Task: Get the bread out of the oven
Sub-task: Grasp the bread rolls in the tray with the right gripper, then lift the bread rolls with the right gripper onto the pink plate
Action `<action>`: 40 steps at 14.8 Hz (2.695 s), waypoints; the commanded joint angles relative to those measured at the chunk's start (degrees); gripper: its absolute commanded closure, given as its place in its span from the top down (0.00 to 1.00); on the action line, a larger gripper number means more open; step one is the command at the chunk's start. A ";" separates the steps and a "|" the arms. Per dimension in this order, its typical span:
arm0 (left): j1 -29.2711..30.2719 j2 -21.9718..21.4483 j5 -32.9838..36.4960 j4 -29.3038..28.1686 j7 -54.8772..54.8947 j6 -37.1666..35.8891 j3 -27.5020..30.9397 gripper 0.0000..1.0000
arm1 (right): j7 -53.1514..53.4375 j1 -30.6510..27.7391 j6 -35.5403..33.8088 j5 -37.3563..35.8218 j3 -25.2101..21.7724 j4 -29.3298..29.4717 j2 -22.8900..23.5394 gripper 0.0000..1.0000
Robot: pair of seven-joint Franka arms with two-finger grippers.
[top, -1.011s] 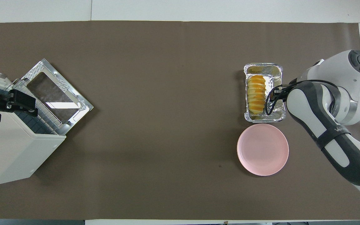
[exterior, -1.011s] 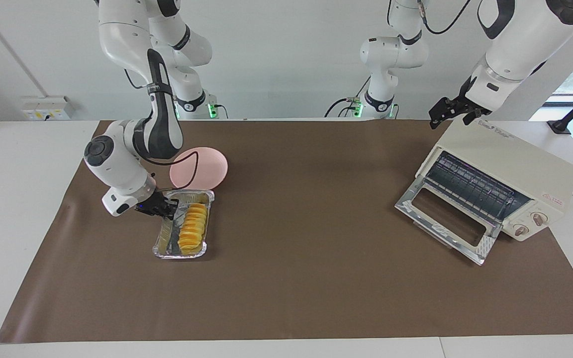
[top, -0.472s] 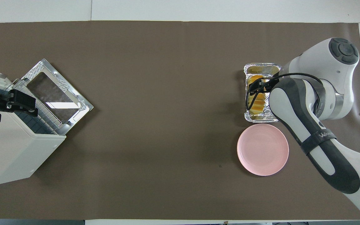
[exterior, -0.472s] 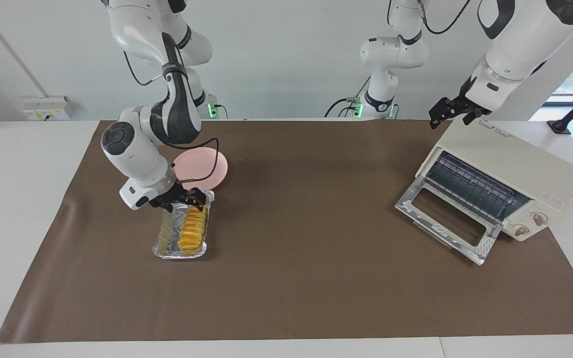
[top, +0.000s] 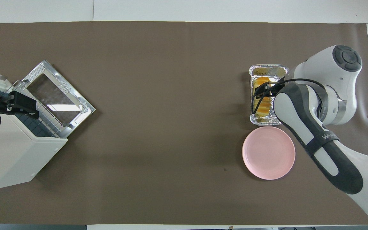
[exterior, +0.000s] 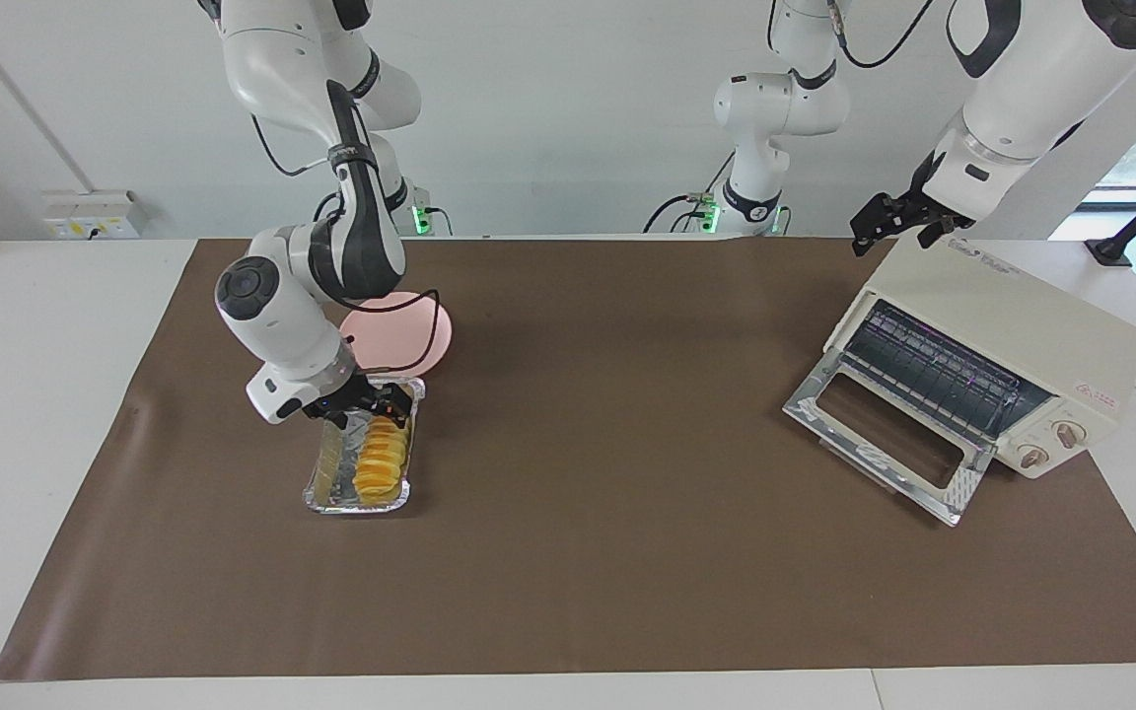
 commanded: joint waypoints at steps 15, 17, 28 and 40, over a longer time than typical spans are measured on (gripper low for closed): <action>0.26 -1.06 -0.90 -0.59 0.39 -0.36 0.14 1.00 | -1.25 -1.00 5.40 -0.47 0.59 -5.62 -0.32 0.00; 0.26 -0.97 -0.90 -0.59 0.39 -0.36 0.14 1.00 | -2.75 -1.35 4.18 -0.47 0.51 -5.01 -0.75 0.00; 0.26 -1.06 -0.90 -0.50 0.39 -0.36 0.14 1.00 | -3.10 -2.23 -26.67 -0.56 -0.02 -1.38 -19.80 0.00; 0.26 -1.06 -0.90 -0.59 0.39 -0.36 0.14 1.00 | -6.53 -1.26 -14.66 -0.47 0.42 -34.61 -37.85 0.00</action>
